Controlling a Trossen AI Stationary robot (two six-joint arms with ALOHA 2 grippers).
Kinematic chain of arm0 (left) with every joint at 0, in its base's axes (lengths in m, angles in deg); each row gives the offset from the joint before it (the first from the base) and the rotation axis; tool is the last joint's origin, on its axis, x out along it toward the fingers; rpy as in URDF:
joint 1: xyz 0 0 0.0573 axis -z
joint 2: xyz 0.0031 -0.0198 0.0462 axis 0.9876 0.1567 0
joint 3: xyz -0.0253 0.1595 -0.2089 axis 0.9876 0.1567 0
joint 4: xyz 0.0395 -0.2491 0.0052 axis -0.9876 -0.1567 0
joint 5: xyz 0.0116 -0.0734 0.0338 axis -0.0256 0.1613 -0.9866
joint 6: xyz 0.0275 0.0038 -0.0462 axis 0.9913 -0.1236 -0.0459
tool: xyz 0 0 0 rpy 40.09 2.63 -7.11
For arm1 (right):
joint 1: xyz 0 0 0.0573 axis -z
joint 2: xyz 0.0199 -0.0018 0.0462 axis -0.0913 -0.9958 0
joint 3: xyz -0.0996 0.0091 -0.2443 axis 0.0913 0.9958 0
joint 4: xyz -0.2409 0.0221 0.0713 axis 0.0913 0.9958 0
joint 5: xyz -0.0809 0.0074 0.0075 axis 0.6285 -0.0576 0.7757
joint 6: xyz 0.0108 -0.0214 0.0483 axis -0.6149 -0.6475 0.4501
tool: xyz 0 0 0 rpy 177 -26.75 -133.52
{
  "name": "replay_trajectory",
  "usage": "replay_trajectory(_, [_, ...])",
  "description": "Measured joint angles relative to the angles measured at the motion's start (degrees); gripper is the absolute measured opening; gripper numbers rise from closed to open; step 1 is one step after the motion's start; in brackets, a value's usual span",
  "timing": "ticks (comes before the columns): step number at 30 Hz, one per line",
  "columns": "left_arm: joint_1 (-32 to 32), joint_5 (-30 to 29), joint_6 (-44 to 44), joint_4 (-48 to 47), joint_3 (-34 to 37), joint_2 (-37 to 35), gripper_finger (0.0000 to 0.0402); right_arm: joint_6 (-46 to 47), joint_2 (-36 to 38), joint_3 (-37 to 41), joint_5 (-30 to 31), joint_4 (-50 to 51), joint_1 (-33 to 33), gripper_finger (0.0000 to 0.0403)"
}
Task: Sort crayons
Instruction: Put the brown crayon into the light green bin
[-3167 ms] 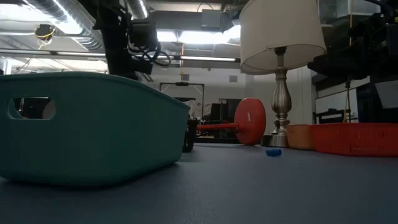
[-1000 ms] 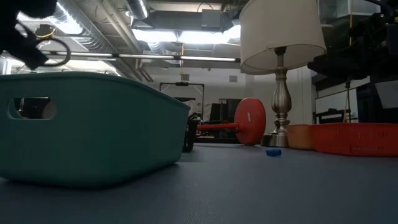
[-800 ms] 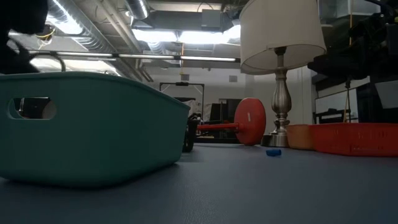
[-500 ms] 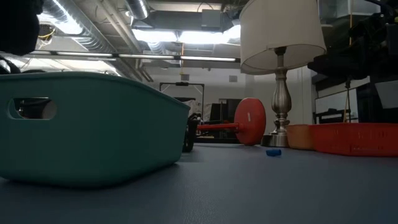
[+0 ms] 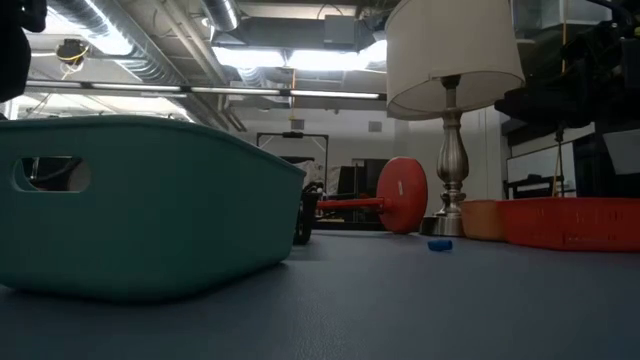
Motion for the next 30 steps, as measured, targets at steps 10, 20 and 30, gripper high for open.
replay_trajectory(10, [0.56, -0.44, 0.55, 6.2, 0.34, -0.02, 0.0093, 0.02, 0.0, 0.0, 0.0, 0.0, -0.02, 0.0147])
replay_trajectory(20, [0.53, 0.22, 0.61, 7.09, 0.32, -0.04, 0.0093, 0.02, 0.0, 0.0, 0.0, -0.02, -0.02, 0.0147])
replay_trajectory(30, [0.53, 0.44, 0.61, 8.76, 0.27, -0.07, 0.0046, 0.01, 0.0, 0.0, 0.0, -0.02, -0.02, 0.0147])
